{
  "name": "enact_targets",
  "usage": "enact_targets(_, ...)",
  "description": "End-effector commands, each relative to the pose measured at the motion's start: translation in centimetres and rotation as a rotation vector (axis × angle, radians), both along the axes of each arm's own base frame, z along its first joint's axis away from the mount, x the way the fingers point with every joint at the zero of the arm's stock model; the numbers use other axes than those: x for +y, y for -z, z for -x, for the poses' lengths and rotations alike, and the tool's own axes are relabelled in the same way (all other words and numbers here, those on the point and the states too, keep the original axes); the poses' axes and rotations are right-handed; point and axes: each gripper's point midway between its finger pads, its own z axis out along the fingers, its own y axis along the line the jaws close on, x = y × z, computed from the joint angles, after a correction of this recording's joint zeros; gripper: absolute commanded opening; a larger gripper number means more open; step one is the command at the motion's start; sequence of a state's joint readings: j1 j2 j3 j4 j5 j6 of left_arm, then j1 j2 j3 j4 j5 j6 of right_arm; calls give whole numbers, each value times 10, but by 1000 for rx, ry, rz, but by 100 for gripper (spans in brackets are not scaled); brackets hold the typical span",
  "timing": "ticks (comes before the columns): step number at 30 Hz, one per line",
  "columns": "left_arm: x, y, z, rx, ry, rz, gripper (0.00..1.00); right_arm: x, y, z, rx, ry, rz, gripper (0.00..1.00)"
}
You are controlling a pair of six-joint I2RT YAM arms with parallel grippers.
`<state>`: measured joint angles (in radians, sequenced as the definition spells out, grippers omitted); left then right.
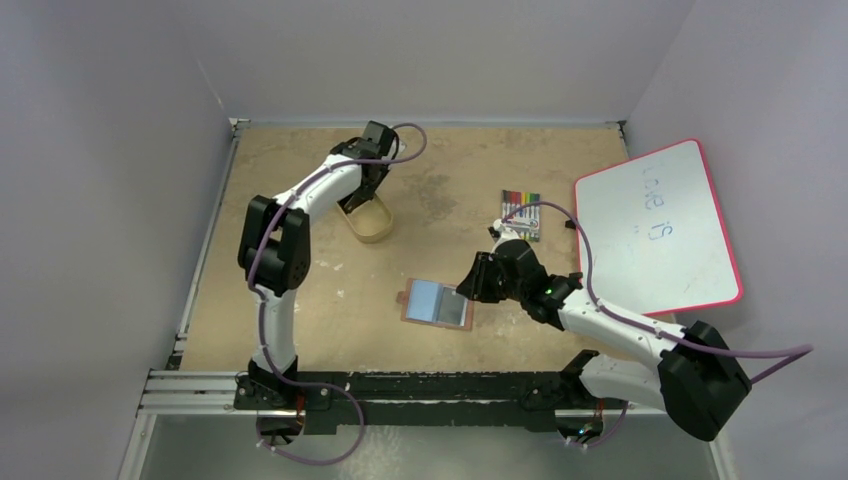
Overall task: Put the credit cards into the card holder
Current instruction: Pick up the credit card from the storage box.
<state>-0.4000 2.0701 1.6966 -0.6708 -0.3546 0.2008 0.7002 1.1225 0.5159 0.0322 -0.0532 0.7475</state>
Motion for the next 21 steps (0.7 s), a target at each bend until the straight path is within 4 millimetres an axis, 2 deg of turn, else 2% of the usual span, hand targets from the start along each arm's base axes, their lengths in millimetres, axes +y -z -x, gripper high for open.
enact_targets(1,-2,-21,-1,-8,-33,-20,0,11,-23,-8,-62,-22,-56,32)
enact_targets(5,-8,-24,5,18,-46,-3,0,13,-23,-11,-66,-22,-57,32)
enact_targets(11,-16,-53,10,-34,-79,93,0,16,-24,-14,-70,-22,-63,32)
enact_targets(21,-39,-88,43,-59,-118,357,0,19,-18,-10,-44,-22,-87,31)
